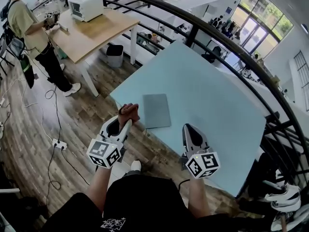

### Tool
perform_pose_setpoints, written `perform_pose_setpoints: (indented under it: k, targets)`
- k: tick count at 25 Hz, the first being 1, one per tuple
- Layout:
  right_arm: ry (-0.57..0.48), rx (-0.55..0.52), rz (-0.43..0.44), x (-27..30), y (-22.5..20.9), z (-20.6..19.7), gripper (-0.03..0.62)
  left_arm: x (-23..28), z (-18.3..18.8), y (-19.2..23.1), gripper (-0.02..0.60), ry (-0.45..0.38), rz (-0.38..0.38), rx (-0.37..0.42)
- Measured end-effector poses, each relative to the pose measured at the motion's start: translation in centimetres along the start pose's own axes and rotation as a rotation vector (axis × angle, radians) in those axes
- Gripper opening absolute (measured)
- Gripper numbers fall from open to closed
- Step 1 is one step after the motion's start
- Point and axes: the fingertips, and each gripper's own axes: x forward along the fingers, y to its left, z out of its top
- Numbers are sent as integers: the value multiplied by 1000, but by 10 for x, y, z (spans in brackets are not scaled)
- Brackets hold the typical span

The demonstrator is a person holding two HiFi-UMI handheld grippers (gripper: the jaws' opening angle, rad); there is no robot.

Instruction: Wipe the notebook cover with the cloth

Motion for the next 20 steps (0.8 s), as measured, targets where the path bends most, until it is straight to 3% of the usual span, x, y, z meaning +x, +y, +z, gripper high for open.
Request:
perform_pose_setpoints:
  k: [12,20]
  targets:
    - [38,39,-19,50,-13,-6,8,23,1,34,132,55,0,-26]
    - [46,48,1,92,-57,-5,8,69,2,40,132,76,16,-36]
